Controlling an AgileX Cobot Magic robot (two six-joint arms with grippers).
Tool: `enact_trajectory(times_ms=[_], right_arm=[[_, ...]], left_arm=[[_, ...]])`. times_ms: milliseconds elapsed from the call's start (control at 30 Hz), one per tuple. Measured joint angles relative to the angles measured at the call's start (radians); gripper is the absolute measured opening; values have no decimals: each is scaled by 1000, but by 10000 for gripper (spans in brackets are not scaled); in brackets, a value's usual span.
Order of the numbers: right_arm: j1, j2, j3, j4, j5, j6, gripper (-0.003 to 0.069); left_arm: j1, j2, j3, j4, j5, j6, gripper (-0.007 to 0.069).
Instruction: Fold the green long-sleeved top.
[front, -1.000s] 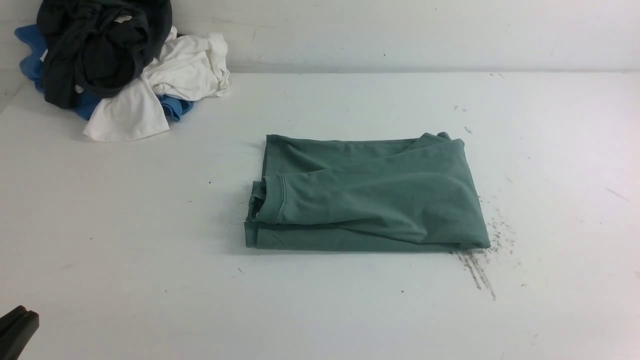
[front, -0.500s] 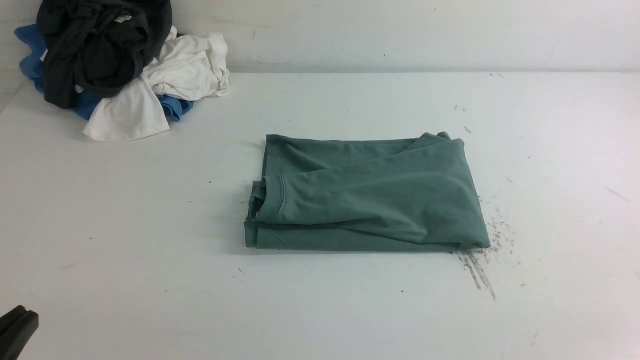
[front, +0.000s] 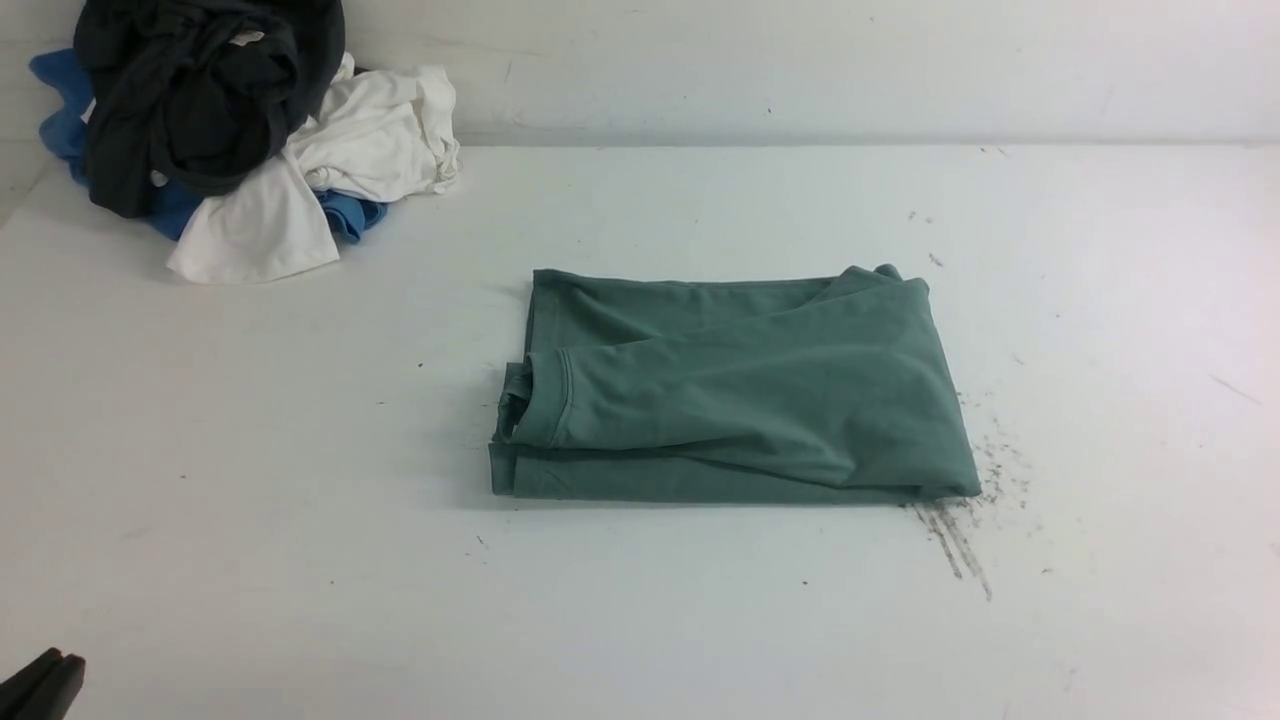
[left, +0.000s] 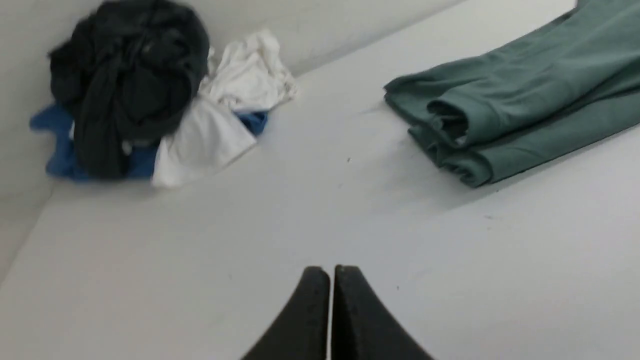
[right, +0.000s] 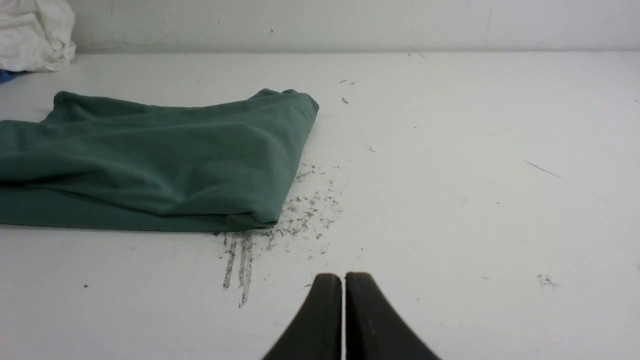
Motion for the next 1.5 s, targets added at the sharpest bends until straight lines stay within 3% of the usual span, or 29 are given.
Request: enact_trajectory(times_ms=[167, 300, 1500], right_arm=[[0, 0, -1, 0, 1, 0, 6], [0, 0, -1, 0, 2, 0, 6], [0, 0, -1, 0, 3, 0, 6]], left_arm=[[56, 0, 51, 44, 0, -179, -3], [57, 0, 50, 49, 31, -222, -3], [57, 0, 48, 50, 37, -220, -3]])
